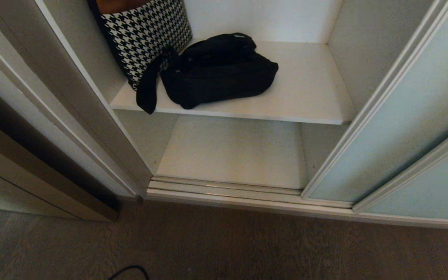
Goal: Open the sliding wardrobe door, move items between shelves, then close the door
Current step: Close the door
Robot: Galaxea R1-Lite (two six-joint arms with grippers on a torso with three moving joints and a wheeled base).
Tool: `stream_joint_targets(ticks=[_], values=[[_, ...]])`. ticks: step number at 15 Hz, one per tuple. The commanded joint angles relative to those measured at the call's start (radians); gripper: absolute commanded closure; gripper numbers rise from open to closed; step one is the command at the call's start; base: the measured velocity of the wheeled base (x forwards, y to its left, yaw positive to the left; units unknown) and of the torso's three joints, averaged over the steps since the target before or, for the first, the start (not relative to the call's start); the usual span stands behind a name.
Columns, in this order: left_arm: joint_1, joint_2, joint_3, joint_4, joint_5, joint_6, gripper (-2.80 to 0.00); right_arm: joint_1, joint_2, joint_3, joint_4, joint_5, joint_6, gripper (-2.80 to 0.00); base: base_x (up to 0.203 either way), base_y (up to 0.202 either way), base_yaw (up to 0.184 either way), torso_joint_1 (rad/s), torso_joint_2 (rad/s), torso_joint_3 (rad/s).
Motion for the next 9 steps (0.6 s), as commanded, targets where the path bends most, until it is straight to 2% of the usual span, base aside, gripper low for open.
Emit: stream_joint_targets(ticks=[1,5,9], values=[[0.0,0.003,0.0,-0.001,-0.001,0.0,0.0,-0.052,0.034,-0.017,-0.001,0.05,-0.004,0.0,0.0,0.0,0.0,0.0,0.0,0.0],[0.0,0.003,0.0,-0.001,0.0,0.0,0.0,-0.27,0.076,-0.052,-0.036,0.366,-0.046,0.0,0.0,0.0,0.0,0.0,0.0,0.0],[0.0,0.003,0.0,-0.001,0.0,0.0,0.0,-0.5,0.112,0.013,-0.287,0.646,-0.113,0.0,0.0,0.0,0.0,0.0,0.0,0.0]])
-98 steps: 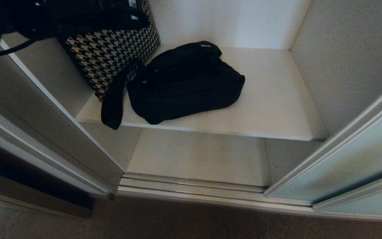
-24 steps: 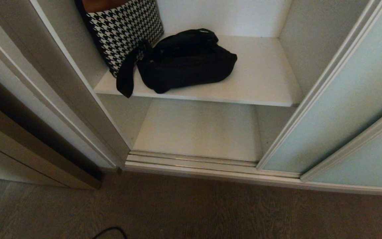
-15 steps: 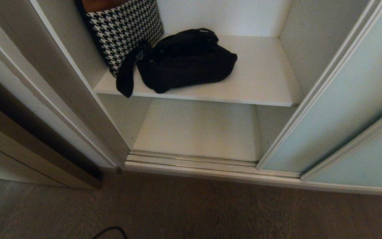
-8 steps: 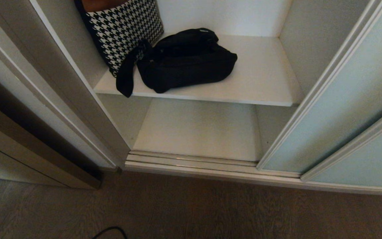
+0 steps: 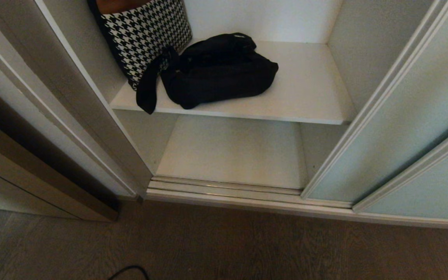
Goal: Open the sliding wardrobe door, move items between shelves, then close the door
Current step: Close the door
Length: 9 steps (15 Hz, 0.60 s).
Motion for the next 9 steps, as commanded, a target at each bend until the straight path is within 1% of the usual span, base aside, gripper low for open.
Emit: stream_joint_targets(ticks=[1,3,5,7,8,9], values=[[0.0,0.002,0.0,-0.001,0.0,0.0,0.0,-0.107,0.034,0.04,-0.116,0.096,-0.011,0.0,0.0,0.0,0.0,0.0,0.0,0.0],[0.0,0.002,0.0,-0.001,0.0,0.0,0.0,-0.194,0.063,0.067,-0.188,0.136,-0.02,0.0,0.0,0.0,0.0,0.0,0.0,0.0],[0.0,0.002,0.0,-0.001,0.0,0.0,0.0,-0.253,0.114,0.103,-0.291,0.157,-0.019,0.0,0.0,0.0,0.0,0.0,0.0,0.0],[0.0,0.002,0.0,-0.001,-0.001,0.0,0.0,-0.291,0.151,0.135,-0.384,0.158,-0.016,0.0,0.0,0.0,0.0,0.0,0.0,0.0],[0.0,0.002,0.0,-0.001,0.0,0.0,0.0,-0.293,0.166,0.144,-0.423,0.158,-0.012,0.0,0.0,0.0,0.0,0.0,0.0,0.0],[0.0,0.002,0.0,-0.001,-0.001,0.0,0.0,-0.294,0.179,0.151,-0.465,0.159,0.014,0.0,0.0,0.0,0.0,0.0,0.0,0.0]])
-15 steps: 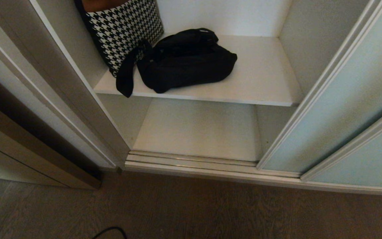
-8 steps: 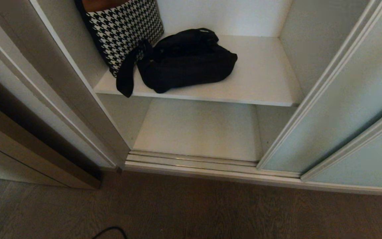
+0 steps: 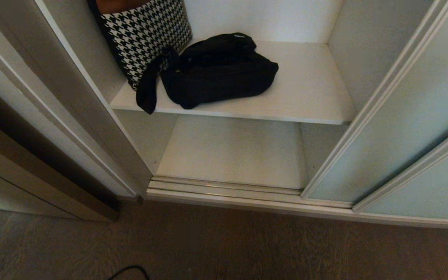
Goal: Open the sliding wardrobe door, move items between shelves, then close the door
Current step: Close the door
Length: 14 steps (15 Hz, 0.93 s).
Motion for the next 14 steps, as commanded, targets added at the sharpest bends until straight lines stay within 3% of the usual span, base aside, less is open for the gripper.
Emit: stream_joint_targets(ticks=[1,3,7,14], values=[[0.0,0.002,0.0,-0.001,0.0,0.0,0.0,-0.007,0.04,0.022,-0.06,0.007,0.05,0.0,0.0,0.0,0.0,0.0,0.0,0.0],[0.0,0.002,0.0,-0.001,0.0,0.0,0.0,-0.012,0.062,0.039,-0.114,0.035,0.073,0.0,0.0,0.0,0.0,0.0,0.0,0.0],[0.0,0.002,0.0,-0.001,0.0,0.0,0.0,-0.101,0.125,0.046,-0.25,0.048,0.147,0.0,0.0,0.0,0.0,0.0,0.0,0.0],[0.0,0.002,0.0,-0.001,0.0,0.0,0.0,-0.131,0.186,0.079,-0.31,0.103,0.149,0.0,0.0,0.0,0.0,0.0,0.0,0.0]])
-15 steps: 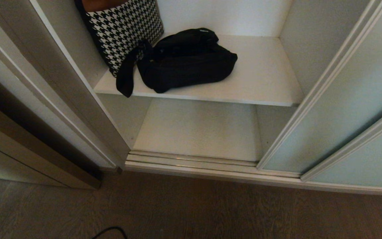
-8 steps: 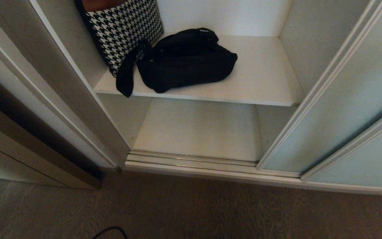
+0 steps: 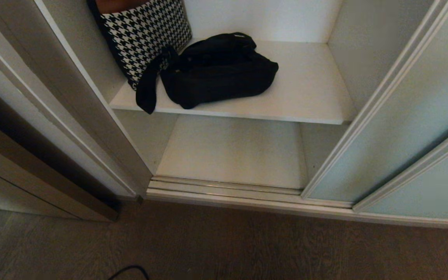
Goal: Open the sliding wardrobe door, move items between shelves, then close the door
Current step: Close the door
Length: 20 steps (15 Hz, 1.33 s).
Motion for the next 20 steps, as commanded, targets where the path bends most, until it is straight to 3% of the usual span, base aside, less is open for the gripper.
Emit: stream_joint_targets(ticks=[1,11,16,20], values=[[0.0,0.002,0.0,0.0,-0.001,0.0,0.0,-0.002,0.036,0.007,-0.011,0.004,0.003,0.0,0.0,0.0,0.0,0.0,0.0,0.0],[0.0,0.002,0.0,0.0,0.0,0.0,0.0,0.086,0.102,0.013,-0.017,0.033,0.011,0.0,0.0,0.0,0.0,0.0,0.0,0.0],[0.0,0.002,0.0,0.0,0.0,0.0,0.0,0.098,0.143,0.053,-0.188,0.034,0.078,0.0,0.0,0.0,0.0,0.0,0.0,0.0],[0.0,0.002,0.0,0.0,0.0,0.0,0.0,0.098,0.164,0.058,-0.206,0.044,0.089,0.0,0.0,0.0,0.0,0.0,0.0,0.0]])
